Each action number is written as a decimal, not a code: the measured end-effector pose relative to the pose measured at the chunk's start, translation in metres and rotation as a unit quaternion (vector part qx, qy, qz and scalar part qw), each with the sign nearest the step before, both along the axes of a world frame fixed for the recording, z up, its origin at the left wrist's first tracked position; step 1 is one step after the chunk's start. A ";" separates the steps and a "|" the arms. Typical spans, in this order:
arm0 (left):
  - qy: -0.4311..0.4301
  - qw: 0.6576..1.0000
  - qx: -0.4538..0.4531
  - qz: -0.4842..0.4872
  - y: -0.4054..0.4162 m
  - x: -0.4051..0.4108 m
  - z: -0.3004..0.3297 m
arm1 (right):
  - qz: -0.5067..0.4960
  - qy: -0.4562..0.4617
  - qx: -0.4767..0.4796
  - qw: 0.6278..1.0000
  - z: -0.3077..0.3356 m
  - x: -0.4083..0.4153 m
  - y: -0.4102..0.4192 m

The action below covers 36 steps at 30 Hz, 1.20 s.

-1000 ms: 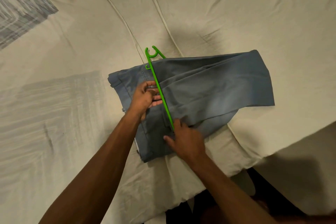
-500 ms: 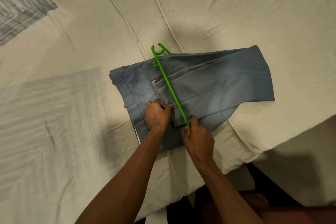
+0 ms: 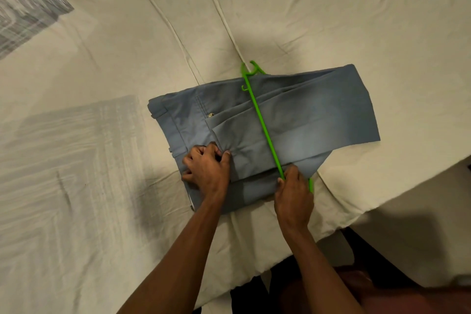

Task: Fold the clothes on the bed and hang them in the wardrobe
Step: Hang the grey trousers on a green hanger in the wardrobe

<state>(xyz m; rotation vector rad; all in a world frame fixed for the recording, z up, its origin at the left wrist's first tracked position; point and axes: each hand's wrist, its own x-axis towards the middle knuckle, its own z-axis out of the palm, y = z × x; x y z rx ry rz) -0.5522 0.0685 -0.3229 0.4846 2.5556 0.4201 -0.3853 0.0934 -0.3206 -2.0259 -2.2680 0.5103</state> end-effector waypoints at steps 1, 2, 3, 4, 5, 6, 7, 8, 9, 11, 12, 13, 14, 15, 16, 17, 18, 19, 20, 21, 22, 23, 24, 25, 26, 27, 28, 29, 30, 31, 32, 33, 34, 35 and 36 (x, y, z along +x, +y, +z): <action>0.001 1.000 -0.001 -0.001 -0.001 -0.001 -0.001 | -0.007 0.003 -0.010 1.000 -0.002 0.000 0.001; 0.001 1.000 0.001 -0.003 -0.001 -0.001 -0.001 | -0.008 0.010 -0.017 1.000 -0.003 0.001 0.003; 0.002 1.000 0.001 -0.006 -0.001 -0.002 -0.001 | 0.000 0.020 -0.019 1.000 -0.004 0.002 0.004; 0.002 1.000 -0.001 -0.008 -0.001 -0.002 -0.002 | 0.015 0.029 -0.015 0.999 -0.005 0.002 0.005; 0.004 1.000 -0.003 -0.009 -0.001 -0.003 -0.003 | 0.033 0.034 -0.009 0.999 -0.006 0.003 0.005; 0.007 1.000 -0.004 -0.011 -0.002 -0.003 -0.004 | 0.052 0.036 -0.006 0.998 -0.007 0.003 0.004; 0.011 1.000 -0.006 -0.014 -0.002 -0.003 -0.005 | 0.068 0.037 -0.004 0.997 -0.008 0.004 0.003; 0.014 1.000 -0.008 -0.016 -0.002 -0.003 -0.006 | 0.081 0.038 -0.007 0.996 -0.009 0.004 0.003; 0.016 1.000 -0.007 -0.015 -0.003 -0.004 -0.007 | 0.091 0.040 -0.013 0.995 -0.011 0.004 0.003; 0.014 1.000 0.000 -0.010 -0.003 -0.004 -0.008 | 0.112 0.042 -0.022 0.993 -0.013 0.005 0.006; 0.012 1.000 -0.001 -0.007 -0.002 -0.004 -0.008 | 0.129 0.040 -0.023 0.991 -0.013 0.006 0.009; 0.011 1.000 -0.005 -0.001 -0.001 -0.003 -0.007 | 0.148 0.036 -0.018 0.988 -0.011 0.008 0.012; 0.015 1.000 -0.007 0.007 0.000 -0.003 -0.004 | 0.160 0.035 -0.005 0.987 -0.009 0.010 0.018; 0.027 1.000 -0.002 0.013 0.001 -0.002 -0.001 | 0.154 0.041 0.020 0.987 -0.006 0.013 0.026; 0.055 0.998 0.014 0.004 0.002 0.000 0.002 | 0.125 0.055 0.051 0.989 -0.002 0.018 0.038; 0.097 0.994 0.035 -0.028 0.004 0.001 0.004 | 0.077 0.076 0.083 0.991 0.002 0.023 0.055; 0.138 0.986 0.060 -0.077 0.007 0.004 0.006 | 0.019 0.101 0.101 0.990 0.004 0.030 0.076; 0.165 0.973 0.092 -0.134 0.011 0.007 0.006 | -0.047 0.122 0.102 0.986 0.004 0.039 0.100; 0.170 0.959 0.123 -0.188 0.017 0.011 0.005 | -0.117 0.132 0.087 0.980 0.003 0.049 0.125; 0.159 0.948 0.146 -0.233 0.024 0.013 0.005 | -0.189 0.130 0.063 0.971 0.002 0.059 0.149; 0.145 0.939 0.155 -0.270 0.031 0.016 0.003 | -0.254 0.125 0.030 0.959 0.002 0.068 0.170; 0.136 0.932 0.155 -0.300 0.037 0.019 0.001 | -0.303 0.120 -0.007 0.945 0.003 0.076 0.188; 0.132 0.926 0.146 -0.322 0.042 0.021 -0.001 | -0.333 0.120 -0.042 0.934 0.002 0.082 0.203; 0.131 0.921 0.137 -0.339 0.046 0.022 -0.002 | -0.348 0.127 -0.070 0.926 -0.001 0.089 0.216; 0.128 0.919 0.127 -0.350 0.049 0.022 -0.004 | -0.352 0.140 -0.091 0.921 -0.005 0.095 0.227; 0.124 0.918 0.119 -0.357 0.052 0.022 -0.005 | -0.346 0.155 -0.109 0.919 -0.006 0.101 0.236; 0.122 0.918 0.110 -0.361 0.053 0.022 -0.006 | -0.335 0.161 -0.124 0.920 -0.006 0.104 0.240; 0.127 0.916 0.099 -0.367 0.054 0.022 -0.007 | -0.322 0.156 -0.134 0.924 -0.007 0.107 0.243; 0.132 0.913 0.086 -0.375 0.054 0.022 -0.009 | -0.310 0.142 -0.139 0.930 -0.007 0.110 0.243; 0.137 0.911 0.075 -0.382 0.054 0.022 -0.010 | -0.303 0.127 -0.131 0.936 -0.007 0.110 0.242; 0.138 0.909 0.068 -0.387 0.053 0.021 -0.012 | -0.302 0.123 -0.113 0.939 -0.005 0.110 0.241; 0.136 0.909 0.063 -0.388 0.052 0.020 -0.013 | -0.305 0.137 -0.092 0.938 -0.001 0.108 0.240; 0.131 0.911 0.059 -0.386 0.052 0.019 -0.014 | -0.312 0.166 -0.069 0.933 0.007 0.105 0.238; 0.125 0.913 0.055 -0.384 0.051 0.017 -0.016 | -0.317 0.199 -0.040 0.926 0.018 0.099 0.234; 0.120 0.915 0.052 -0.382 0.050 0.016 -0.016 | -0.315 0.224 -0.004 0.922 0.031 0.094 0.230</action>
